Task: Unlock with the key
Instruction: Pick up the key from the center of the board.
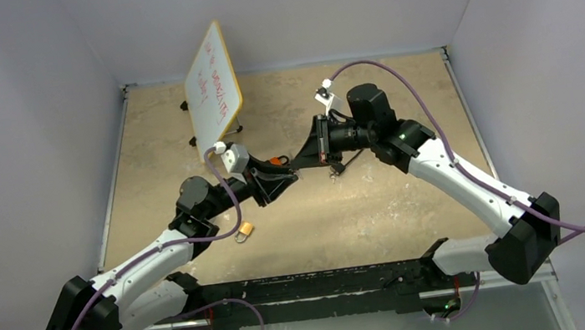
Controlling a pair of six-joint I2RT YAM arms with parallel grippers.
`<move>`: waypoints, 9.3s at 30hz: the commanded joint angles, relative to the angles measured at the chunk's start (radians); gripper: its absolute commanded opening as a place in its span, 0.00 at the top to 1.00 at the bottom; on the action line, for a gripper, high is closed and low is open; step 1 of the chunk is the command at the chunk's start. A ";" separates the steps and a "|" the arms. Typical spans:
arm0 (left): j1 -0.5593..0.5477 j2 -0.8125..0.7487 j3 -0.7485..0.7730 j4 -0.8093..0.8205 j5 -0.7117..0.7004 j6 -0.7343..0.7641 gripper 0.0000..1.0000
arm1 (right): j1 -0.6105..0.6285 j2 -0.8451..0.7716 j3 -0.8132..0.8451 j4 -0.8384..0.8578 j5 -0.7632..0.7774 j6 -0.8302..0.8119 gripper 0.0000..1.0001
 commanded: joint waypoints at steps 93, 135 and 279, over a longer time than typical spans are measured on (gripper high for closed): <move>0.010 0.024 0.543 -1.143 0.159 0.542 0.97 | 0.006 0.071 -0.056 0.256 -0.422 -0.324 1.00; 0.066 -0.096 0.321 -0.217 -0.349 -0.790 0.38 | -0.050 -0.058 -0.352 1.287 0.207 0.590 1.00; 0.066 -0.132 0.655 -1.178 -0.569 -0.080 0.24 | -0.092 -0.178 -0.367 0.712 -0.176 -0.125 1.00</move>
